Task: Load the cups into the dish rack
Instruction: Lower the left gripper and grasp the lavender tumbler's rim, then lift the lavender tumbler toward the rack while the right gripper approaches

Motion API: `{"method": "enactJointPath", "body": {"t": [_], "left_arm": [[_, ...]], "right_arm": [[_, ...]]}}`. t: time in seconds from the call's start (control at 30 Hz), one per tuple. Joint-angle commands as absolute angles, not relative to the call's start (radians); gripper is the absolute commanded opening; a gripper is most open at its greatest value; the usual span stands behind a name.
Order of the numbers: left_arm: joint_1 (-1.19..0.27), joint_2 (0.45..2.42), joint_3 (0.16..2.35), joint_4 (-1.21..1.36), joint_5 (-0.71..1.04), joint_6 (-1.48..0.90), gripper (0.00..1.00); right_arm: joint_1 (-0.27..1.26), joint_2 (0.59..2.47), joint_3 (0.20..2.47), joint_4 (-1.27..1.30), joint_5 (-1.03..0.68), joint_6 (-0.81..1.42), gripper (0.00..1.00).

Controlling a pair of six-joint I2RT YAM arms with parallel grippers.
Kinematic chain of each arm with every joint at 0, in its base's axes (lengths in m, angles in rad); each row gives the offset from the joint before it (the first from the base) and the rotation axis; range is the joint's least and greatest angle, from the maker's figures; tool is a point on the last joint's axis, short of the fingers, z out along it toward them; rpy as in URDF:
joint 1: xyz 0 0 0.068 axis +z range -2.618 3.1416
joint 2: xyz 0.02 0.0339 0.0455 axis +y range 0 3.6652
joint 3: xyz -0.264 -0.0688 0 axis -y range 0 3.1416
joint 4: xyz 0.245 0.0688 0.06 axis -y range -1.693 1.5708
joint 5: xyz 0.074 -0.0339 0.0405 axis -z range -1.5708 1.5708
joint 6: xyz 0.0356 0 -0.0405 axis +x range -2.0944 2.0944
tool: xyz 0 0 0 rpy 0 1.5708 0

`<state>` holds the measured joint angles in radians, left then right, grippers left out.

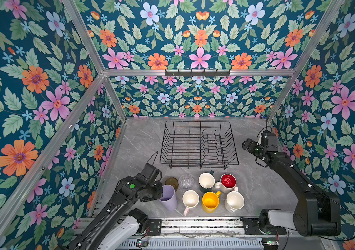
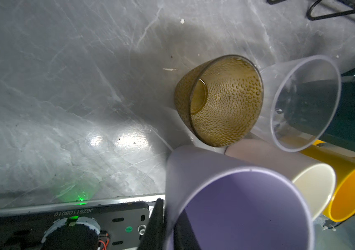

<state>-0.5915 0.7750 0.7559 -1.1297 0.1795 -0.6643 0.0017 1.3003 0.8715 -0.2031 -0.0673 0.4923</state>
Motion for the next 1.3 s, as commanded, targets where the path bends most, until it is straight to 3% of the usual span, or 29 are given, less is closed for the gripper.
{"method": "enactJointPath", "body": {"t": [0.0,0.07,0.5,0.8,1.0,1.27], "left_arm": [[-0.592,0.765,0.777,-1.183,0.157,-0.653,0.06],[-0.592,0.759,0.785,-1.202,0.152,-0.653,0.00],[-0.592,0.780,1.111,-1.351,0.003,-0.618,0.00],[-0.592,0.895,1.355,-1.217,-0.103,-0.522,0.00],[-0.592,0.937,1.422,-1.058,-0.043,-0.517,0.00],[-0.592,0.930,1.240,-0.569,0.107,-0.557,0.00]], "right_arm": [[0.002,1.305,0.873,-0.192,-0.055,0.480,0.96],[0.002,1.308,0.879,-0.191,-0.058,0.480,0.96],[0.002,1.259,0.890,-0.223,-0.095,0.486,0.96],[0.002,1.175,0.928,-0.234,-0.204,0.489,0.96],[0.002,1.099,0.917,-0.198,-0.379,0.517,0.96],[0.002,1.042,0.872,0.007,-0.755,0.617,0.96]]}}
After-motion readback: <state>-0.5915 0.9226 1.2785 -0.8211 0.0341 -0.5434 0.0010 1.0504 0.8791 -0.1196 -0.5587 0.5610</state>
